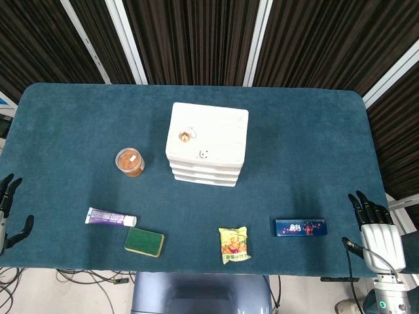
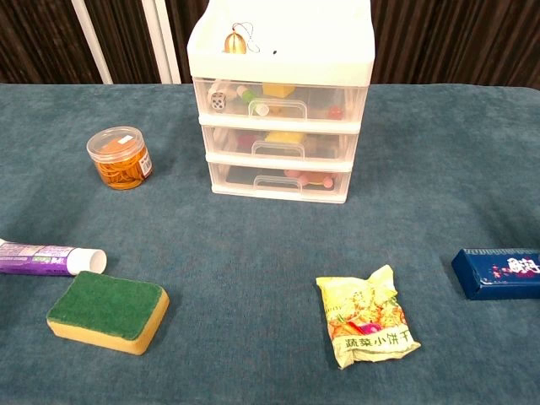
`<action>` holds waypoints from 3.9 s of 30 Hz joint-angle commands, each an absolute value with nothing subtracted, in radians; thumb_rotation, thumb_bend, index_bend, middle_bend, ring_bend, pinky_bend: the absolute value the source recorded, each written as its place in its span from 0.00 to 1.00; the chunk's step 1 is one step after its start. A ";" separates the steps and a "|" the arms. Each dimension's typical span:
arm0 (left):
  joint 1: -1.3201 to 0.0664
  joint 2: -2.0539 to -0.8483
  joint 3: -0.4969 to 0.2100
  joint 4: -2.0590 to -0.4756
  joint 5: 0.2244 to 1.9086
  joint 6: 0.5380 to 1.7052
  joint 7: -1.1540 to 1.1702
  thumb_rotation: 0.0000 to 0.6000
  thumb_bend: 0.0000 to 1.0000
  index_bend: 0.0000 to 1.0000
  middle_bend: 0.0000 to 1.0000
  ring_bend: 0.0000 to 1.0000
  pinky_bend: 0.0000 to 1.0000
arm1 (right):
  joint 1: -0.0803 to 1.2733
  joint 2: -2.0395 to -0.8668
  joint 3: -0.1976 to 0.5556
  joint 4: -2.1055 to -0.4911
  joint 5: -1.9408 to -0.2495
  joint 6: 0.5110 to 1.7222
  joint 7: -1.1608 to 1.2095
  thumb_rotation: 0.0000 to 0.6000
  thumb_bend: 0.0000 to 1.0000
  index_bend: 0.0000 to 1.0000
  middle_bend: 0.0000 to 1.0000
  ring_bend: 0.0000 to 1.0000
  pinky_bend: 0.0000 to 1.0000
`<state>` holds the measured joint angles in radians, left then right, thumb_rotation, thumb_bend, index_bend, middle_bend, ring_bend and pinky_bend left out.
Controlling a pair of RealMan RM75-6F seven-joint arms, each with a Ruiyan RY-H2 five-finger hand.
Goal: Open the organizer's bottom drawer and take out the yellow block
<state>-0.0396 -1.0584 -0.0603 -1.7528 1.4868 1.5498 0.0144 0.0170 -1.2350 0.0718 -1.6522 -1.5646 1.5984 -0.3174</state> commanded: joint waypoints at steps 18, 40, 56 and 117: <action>-0.037 -1.058 -0.062 -1.758 1.484 1.555 0.021 1.00 0.40 0.03 0.00 0.00 0.00 | 0.014 -1.227 0.072 -1.670 -1.555 1.596 -0.306 1.00 0.07 0.11 0.10 0.21 0.23; -0.038 -1.061 -0.063 -1.755 1.465 1.541 0.012 1.00 0.40 0.03 0.00 0.00 0.00 | 0.099 -1.140 0.031 -1.789 -1.542 1.362 0.264 1.00 0.10 0.07 0.30 0.54 0.64; -0.036 -1.055 -0.068 -1.757 1.452 1.537 -0.021 1.00 0.40 0.03 0.00 0.00 0.00 | 0.319 -1.459 0.134 -1.726 -1.355 1.079 0.394 1.00 0.28 0.01 0.65 0.82 0.89; -0.041 -1.038 -0.080 -1.771 1.427 1.517 -0.081 1.00 0.40 0.03 0.00 0.00 0.00 | 0.613 -2.073 0.392 -1.378 -1.010 0.952 0.192 1.00 0.59 0.00 0.85 0.91 0.95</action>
<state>-0.0408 -1.0376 -0.0805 -1.7709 1.4272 1.5169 -0.0809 0.6118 -2.0719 0.3910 -1.3799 -1.0112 0.9530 0.1935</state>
